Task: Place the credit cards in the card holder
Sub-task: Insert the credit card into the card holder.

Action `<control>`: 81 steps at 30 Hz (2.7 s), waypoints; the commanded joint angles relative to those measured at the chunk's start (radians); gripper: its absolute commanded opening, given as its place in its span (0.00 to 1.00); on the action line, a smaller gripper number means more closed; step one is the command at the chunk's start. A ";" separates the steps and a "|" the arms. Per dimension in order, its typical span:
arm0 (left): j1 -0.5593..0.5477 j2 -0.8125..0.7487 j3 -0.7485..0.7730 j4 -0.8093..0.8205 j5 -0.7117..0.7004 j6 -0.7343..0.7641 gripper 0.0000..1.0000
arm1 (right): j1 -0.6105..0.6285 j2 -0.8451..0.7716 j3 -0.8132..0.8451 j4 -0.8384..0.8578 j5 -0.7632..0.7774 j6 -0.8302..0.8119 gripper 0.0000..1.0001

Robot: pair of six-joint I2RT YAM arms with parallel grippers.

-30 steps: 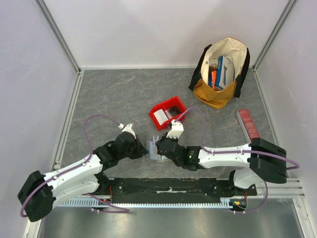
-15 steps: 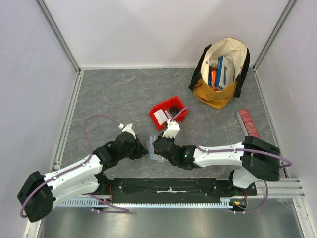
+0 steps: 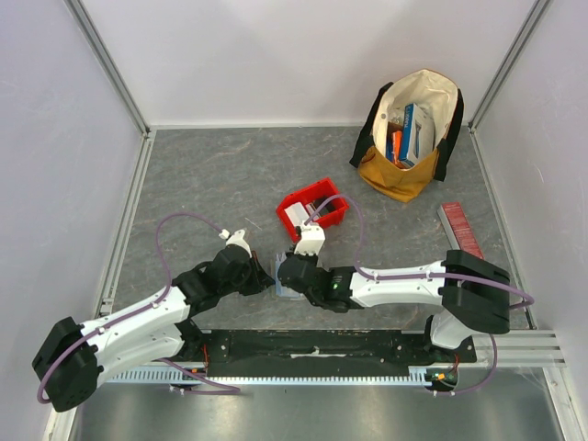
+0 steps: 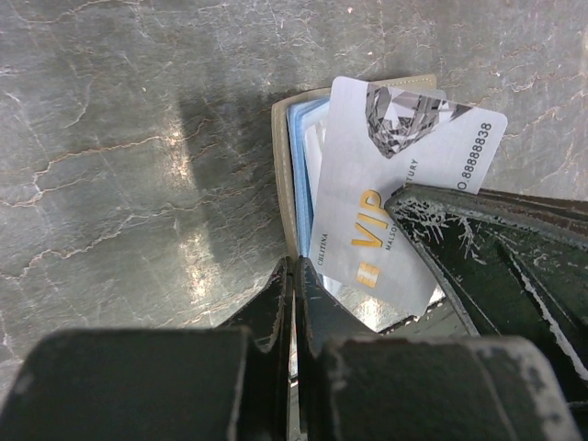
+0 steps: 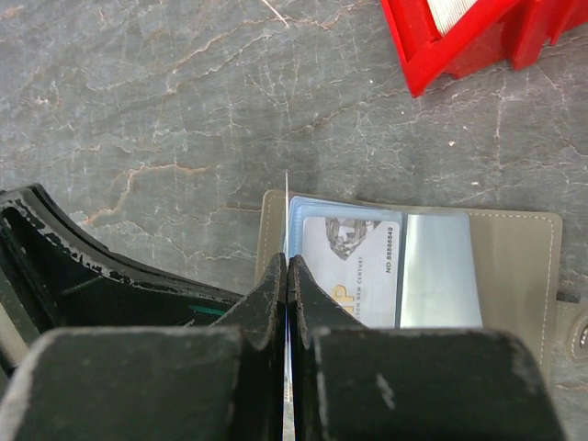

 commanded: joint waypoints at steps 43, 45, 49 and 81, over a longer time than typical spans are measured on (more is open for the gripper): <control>0.003 0.088 -0.062 0.071 -0.009 -0.006 0.02 | -0.214 -0.159 -0.249 0.184 -0.491 -0.012 0.00; 0.002 0.084 -0.063 0.071 -0.006 -0.009 0.02 | -0.214 -0.141 -0.250 0.169 -0.483 0.003 0.00; 0.002 0.079 -0.065 0.070 -0.006 -0.015 0.02 | -0.216 -0.135 -0.282 0.182 -0.476 0.034 0.00; 0.003 0.061 -0.106 0.129 0.017 -0.069 0.02 | -0.213 0.000 -0.468 0.555 -0.485 0.195 0.00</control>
